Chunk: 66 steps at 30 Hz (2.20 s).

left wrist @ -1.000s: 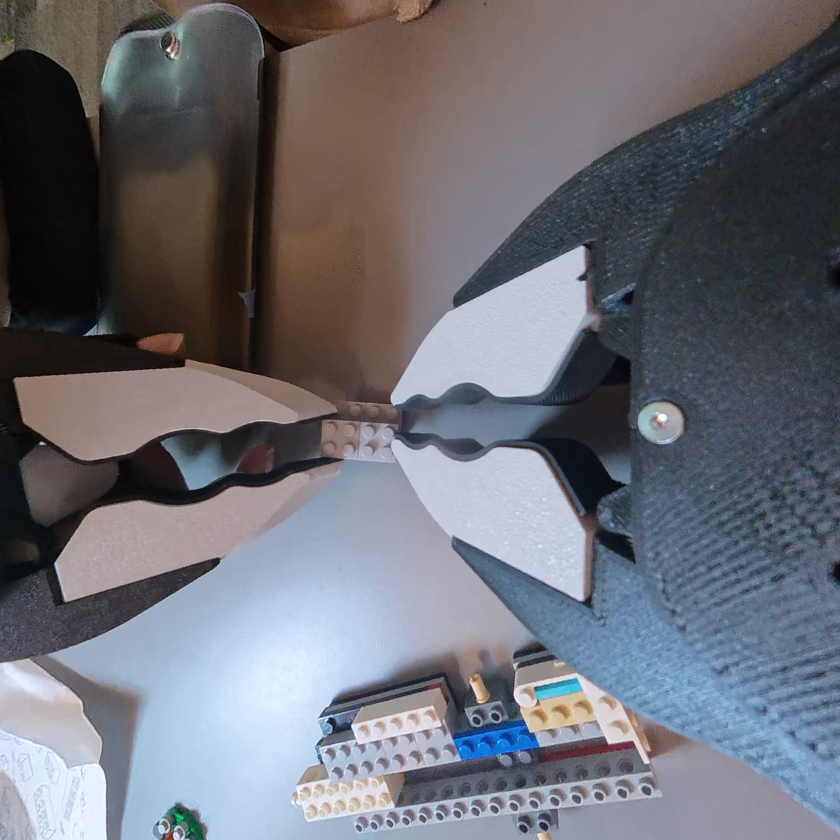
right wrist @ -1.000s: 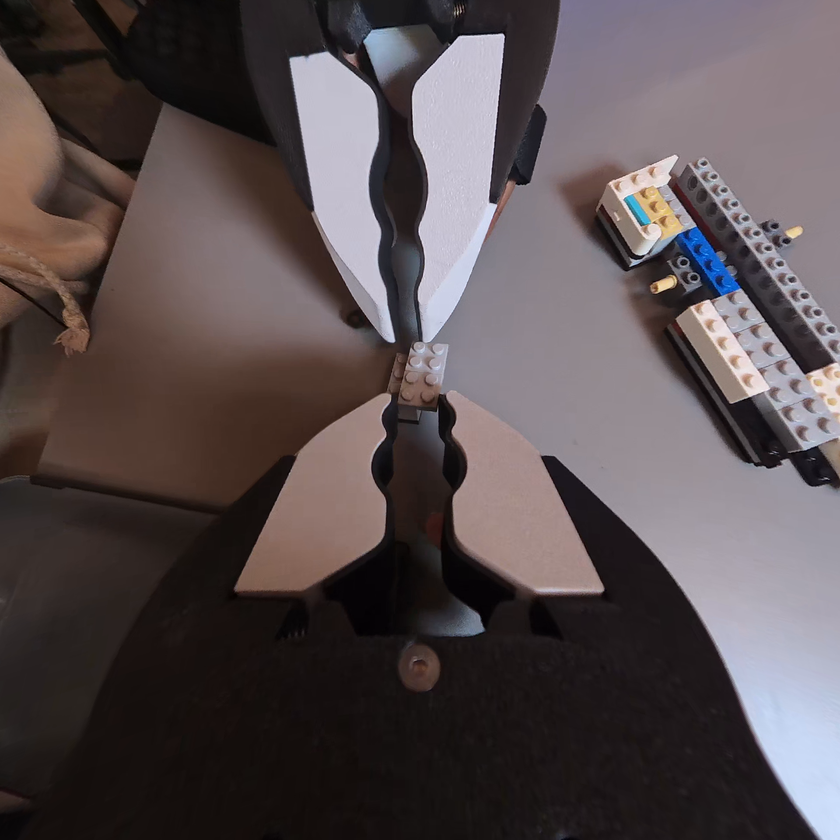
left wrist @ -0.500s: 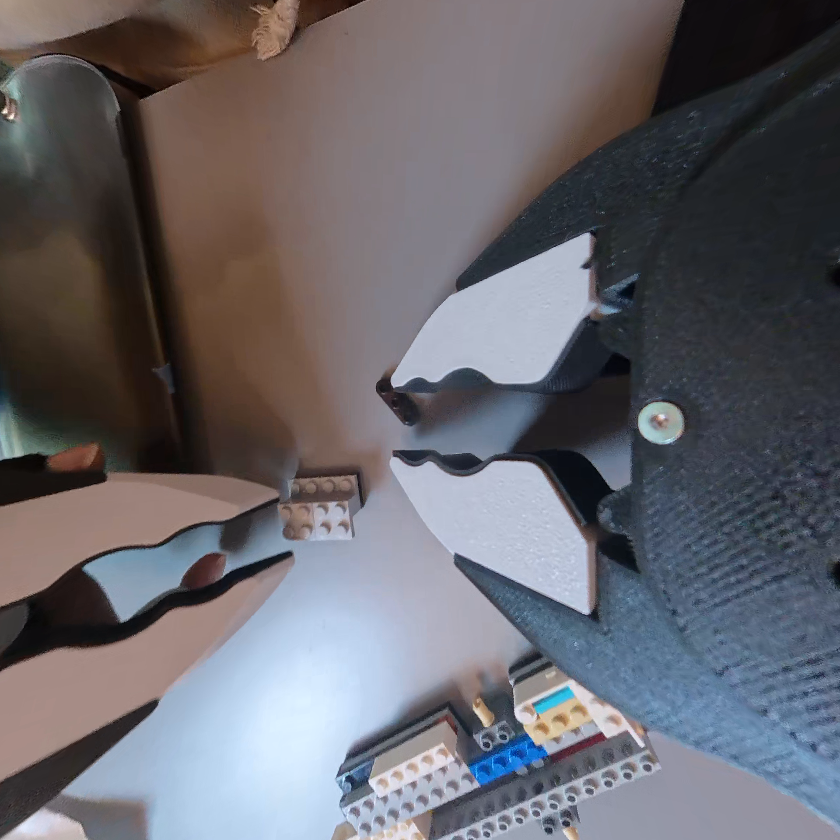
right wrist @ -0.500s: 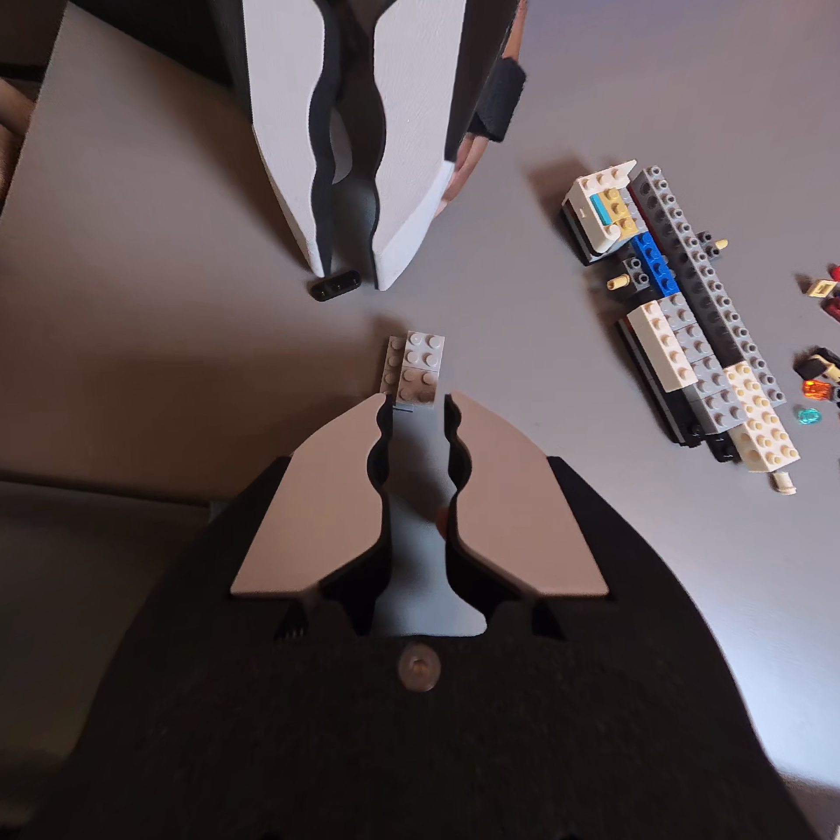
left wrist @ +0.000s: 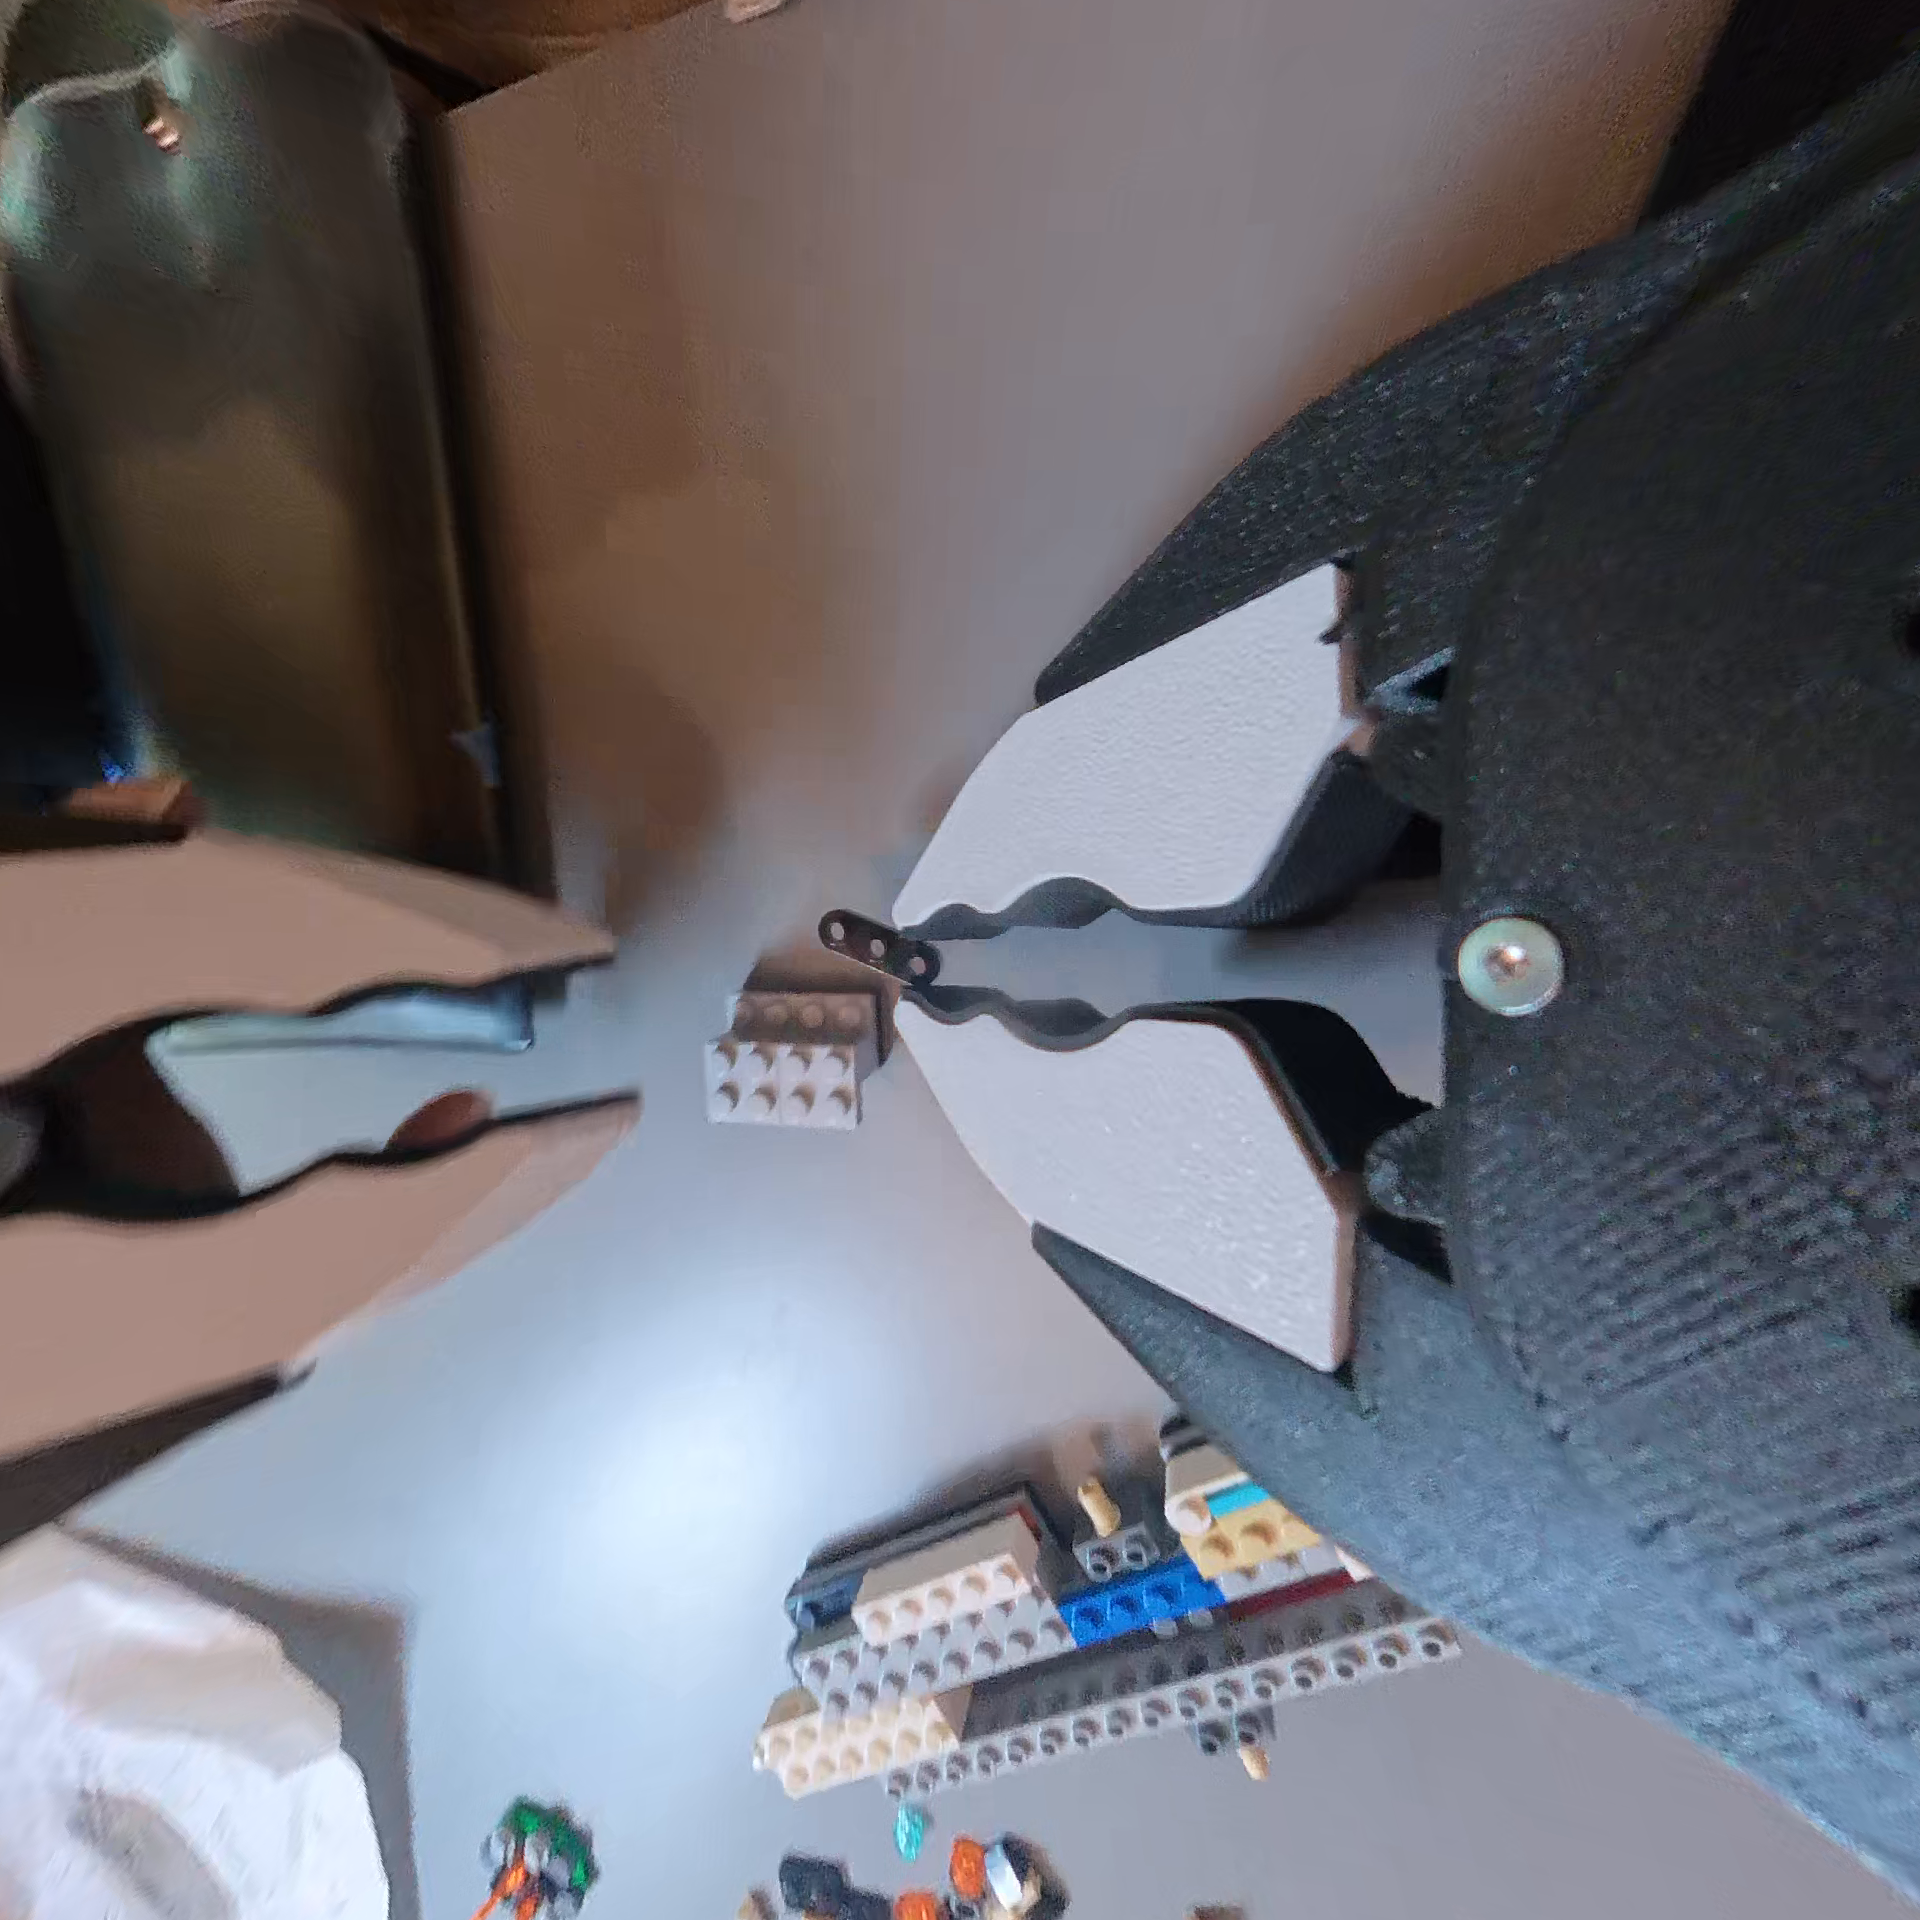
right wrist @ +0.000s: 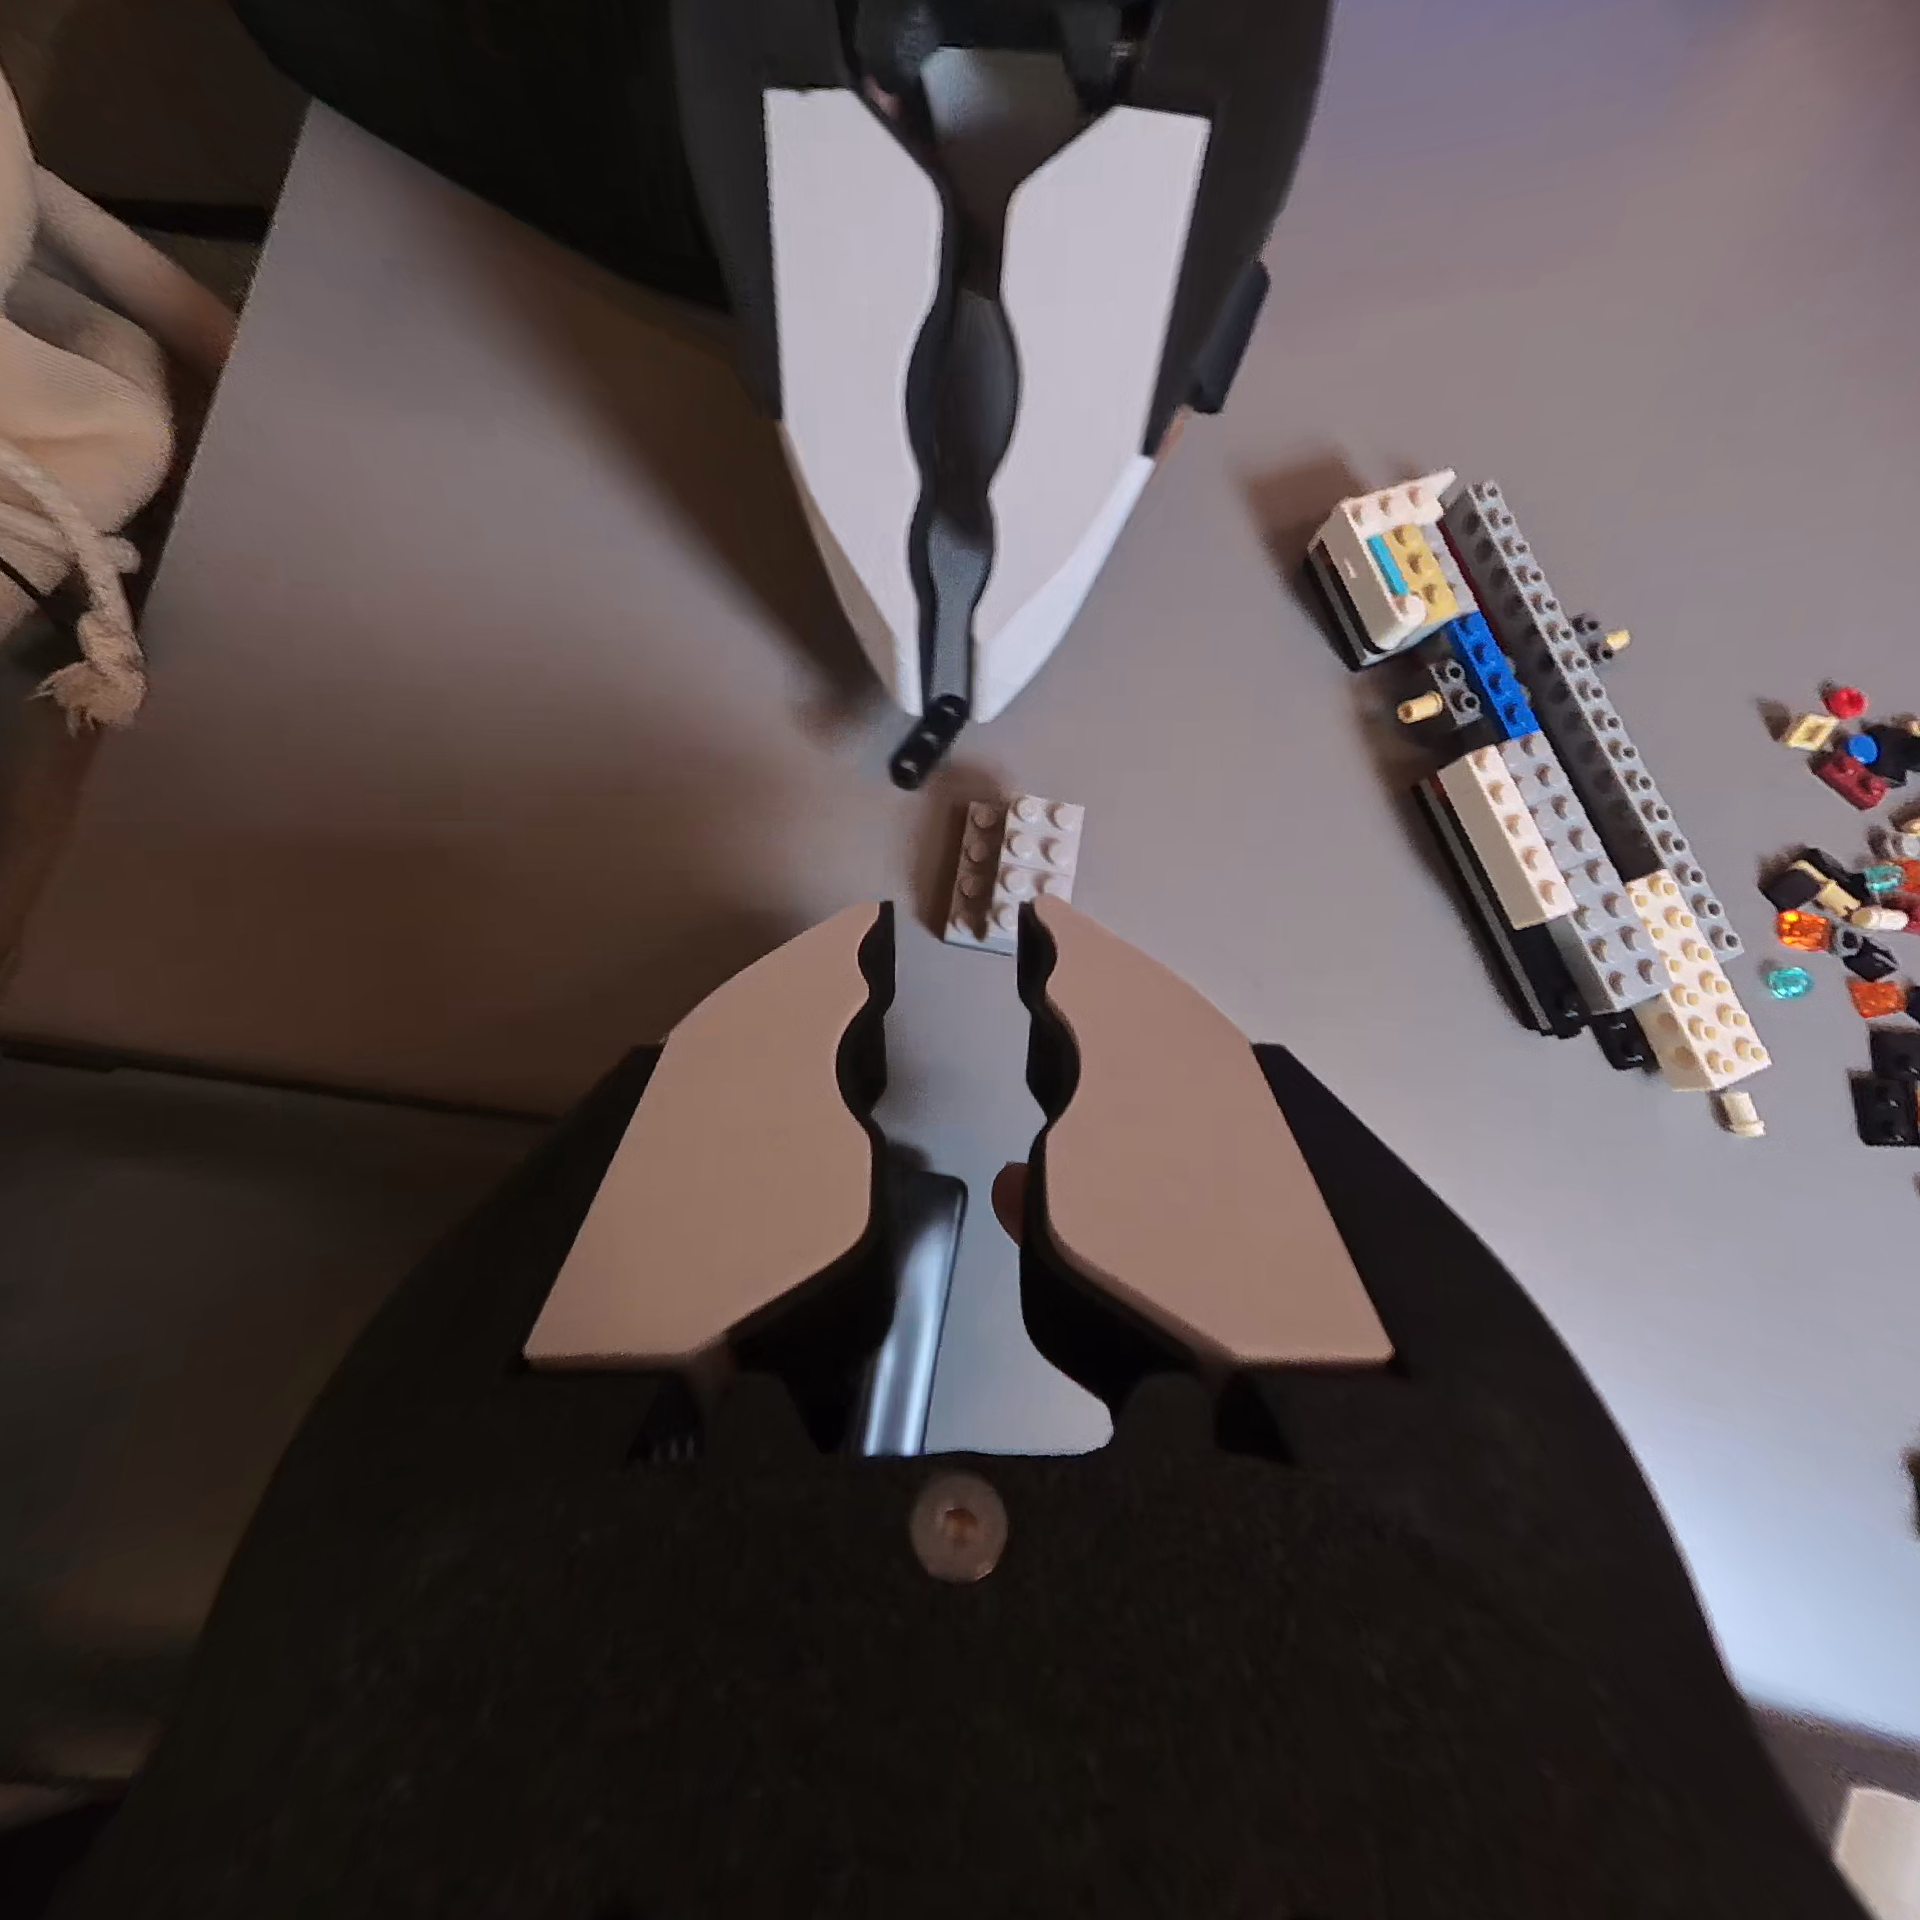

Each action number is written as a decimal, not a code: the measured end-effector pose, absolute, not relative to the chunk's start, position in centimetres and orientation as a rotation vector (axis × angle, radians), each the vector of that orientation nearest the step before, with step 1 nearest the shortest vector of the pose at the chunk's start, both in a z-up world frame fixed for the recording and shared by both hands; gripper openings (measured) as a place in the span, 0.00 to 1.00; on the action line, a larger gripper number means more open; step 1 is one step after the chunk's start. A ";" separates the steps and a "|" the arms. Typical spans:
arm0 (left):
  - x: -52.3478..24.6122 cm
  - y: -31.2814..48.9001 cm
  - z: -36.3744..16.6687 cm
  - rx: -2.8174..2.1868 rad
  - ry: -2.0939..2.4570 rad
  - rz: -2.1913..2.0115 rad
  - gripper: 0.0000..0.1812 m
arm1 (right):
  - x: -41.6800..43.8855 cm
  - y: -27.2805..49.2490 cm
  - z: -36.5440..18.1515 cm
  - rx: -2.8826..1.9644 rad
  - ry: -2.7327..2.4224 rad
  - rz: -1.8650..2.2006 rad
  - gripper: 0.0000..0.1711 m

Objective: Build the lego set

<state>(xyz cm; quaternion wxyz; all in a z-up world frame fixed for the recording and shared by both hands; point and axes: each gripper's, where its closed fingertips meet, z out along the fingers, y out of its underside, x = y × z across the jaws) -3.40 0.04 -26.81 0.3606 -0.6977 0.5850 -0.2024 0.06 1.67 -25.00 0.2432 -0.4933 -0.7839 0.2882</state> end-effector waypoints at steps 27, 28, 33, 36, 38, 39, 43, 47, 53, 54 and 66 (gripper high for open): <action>-2.1 1.3 -27.1 -1.835 1.401 -0.322 0.04 | -1.0 3.4 -27.8 -1.409 -2.125 0.592 0.22; -2.1 1.3 -27.1 -1.846 1.395 -0.325 0.04 | -1.0 3.5 -27.8 -1.413 -2.122 0.596 0.22; -2.3 1.3 -27.5 -1.898 1.376 -0.336 0.04 | -1.2 2.9 -28.0 -1.374 -2.158 0.530 0.16; -2.5 1.4 -27.6 -1.927 1.351 -0.361 0.04 | -1.3 2.9 -28.0 -1.381 -2.154 0.520 0.16; -2.5 1.4 -27.6 -1.941 1.339 -0.374 0.04 | -1.3 2.8 -28.0 -1.423 -2.143 0.563 0.16; -2.5 1.3 -27.5 -1.949 1.332 -0.388 0.04 | -1.3 2.8 -28.0 -1.445 -2.139 0.587 0.16; -2.7 1.3 -27.1 -1.961 1.311 -0.412 0.04 | -1.5 2.6 -27.9 -1.556 -2.102 0.674 0.15; -2.8 1.4 -26.7 -1.952 1.303 -0.393 0.04 | -1.7 2.5 -27.7 -1.680 -2.051 0.788 0.15; -2.8 1.2 -26.2 -1.923 1.320 -0.374 0.04 | -1.9 2.0 -27.1 -1.815 -1.974 1.031 0.15; -2.8 1.2 -26.1 -1.920 1.322 -0.373 0.04 | -1.9 1.9 -27.1 -1.829 -1.968 1.059 0.15; -2.8 0.9 -25.6 -1.903 1.326 -0.395 0.05 | -1.7 1.4 -26.7 -1.891 -1.945 1.226 0.15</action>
